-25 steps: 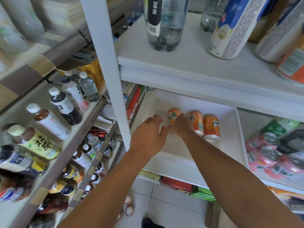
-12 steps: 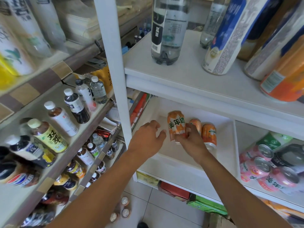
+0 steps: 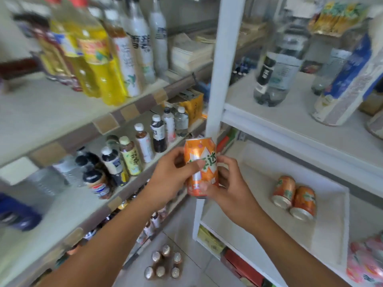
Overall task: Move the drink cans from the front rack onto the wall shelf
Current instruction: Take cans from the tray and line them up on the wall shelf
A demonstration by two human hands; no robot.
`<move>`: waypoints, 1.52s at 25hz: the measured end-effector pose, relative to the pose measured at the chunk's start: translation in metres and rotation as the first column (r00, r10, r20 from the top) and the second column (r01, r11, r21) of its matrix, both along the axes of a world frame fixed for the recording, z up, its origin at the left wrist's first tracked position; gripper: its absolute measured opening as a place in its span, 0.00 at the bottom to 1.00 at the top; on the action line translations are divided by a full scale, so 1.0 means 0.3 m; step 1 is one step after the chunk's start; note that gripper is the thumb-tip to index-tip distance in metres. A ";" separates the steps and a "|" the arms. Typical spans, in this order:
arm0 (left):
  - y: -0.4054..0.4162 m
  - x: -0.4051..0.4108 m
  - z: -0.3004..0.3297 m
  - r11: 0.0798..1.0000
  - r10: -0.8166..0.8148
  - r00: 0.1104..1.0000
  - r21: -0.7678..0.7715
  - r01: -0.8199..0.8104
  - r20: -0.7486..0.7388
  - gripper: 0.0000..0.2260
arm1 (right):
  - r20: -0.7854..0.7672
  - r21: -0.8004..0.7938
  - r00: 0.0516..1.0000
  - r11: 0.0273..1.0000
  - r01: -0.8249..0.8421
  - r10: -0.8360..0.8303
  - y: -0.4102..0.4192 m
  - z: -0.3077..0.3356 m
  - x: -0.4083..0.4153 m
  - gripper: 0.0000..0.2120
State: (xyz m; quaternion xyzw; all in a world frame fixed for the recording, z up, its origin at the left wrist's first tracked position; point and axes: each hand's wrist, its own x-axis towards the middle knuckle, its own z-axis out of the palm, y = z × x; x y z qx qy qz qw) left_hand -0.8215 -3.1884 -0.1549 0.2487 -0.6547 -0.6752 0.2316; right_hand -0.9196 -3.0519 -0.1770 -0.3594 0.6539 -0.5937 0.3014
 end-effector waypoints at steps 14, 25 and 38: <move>-0.442 1.036 0.363 0.736 0.575 0.812 -0.368 -0.568 -0.104 0.20 | -0.375 -0.043 0.806 0.860 -0.508 0.458 -0.861 0.400 0.791 0.29; -0.606 1.305 0.255 0.303 0.932 0.291 -0.907 -0.294 0.217 0.14 | -0.473 -0.026 0.772 0.869 -0.494 0.425 -1.318 0.340 1.171 0.29; -0.706 1.317 0.193 0.318 0.929 0.294 -0.892 -0.320 0.225 0.12 | -0.554 0.006 0.739 0.889 -0.458 0.384 -1.530 0.269 1.236 0.24</move>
